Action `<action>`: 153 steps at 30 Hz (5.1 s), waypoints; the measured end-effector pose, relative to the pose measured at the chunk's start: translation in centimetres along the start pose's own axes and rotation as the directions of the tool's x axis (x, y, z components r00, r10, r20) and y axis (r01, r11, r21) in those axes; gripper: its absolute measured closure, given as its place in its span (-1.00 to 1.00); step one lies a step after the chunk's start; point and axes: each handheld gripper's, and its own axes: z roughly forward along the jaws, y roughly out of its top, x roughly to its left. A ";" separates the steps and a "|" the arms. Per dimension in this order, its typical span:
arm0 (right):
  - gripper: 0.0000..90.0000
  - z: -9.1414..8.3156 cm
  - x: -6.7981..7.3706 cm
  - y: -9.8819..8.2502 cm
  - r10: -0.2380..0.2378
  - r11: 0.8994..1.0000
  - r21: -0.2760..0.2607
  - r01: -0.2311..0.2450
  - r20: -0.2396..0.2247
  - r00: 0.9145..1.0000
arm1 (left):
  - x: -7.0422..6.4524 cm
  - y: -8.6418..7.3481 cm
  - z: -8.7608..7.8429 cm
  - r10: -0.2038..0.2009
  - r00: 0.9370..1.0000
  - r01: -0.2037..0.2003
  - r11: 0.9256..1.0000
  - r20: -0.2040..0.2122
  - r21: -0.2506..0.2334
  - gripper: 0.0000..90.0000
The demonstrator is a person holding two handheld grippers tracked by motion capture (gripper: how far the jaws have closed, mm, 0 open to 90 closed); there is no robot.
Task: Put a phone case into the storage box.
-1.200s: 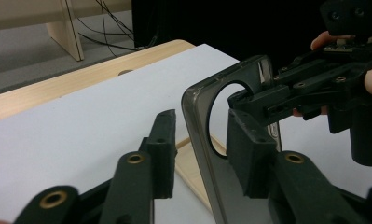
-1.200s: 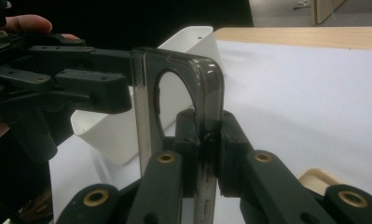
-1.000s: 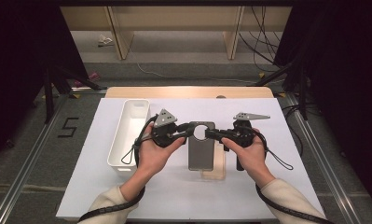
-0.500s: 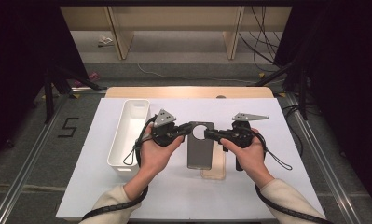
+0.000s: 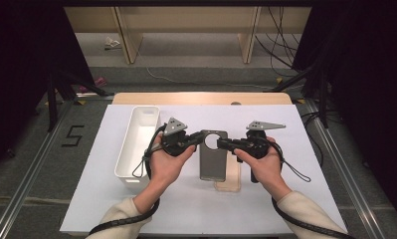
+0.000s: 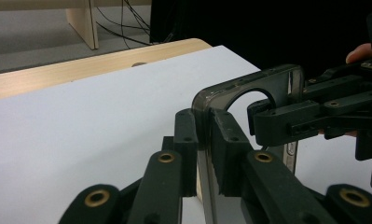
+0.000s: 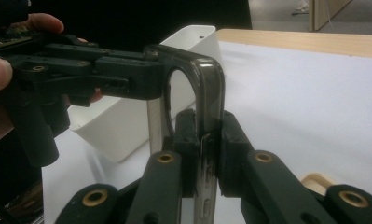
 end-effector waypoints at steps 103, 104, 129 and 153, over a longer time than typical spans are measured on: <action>-0.59 -3.9 -0.4 -2.2 -0.170 0.985 0.040 0.167 0.069 0.983 | 4.5 3.1 -5.7 0.042 0.989 -0.070 0.979 -0.144 -0.191 0.88; -0.59 -3.9 -0.4 -2.2 -0.170 0.985 0.040 0.167 0.070 0.983 | 4.5 3.1 -5.7 0.040 0.989 -0.068 0.979 -0.146 -0.194 0.88; -0.63 -5.7 -0.9 -3.4 -0.156 0.987 0.051 0.151 0.100 0.983 | 6.2 3.8 -7.0 0.015 0.985 -0.055 0.973 -0.174 -0.226 0.88; -0.64 -6.5 -1.1 -4.0 -0.148 0.988 0.060 0.141 0.134 0.980 | 9.1 6.0 -7.5 0.014 0.982 -0.062 0.966 -0.190 -0.249 0.88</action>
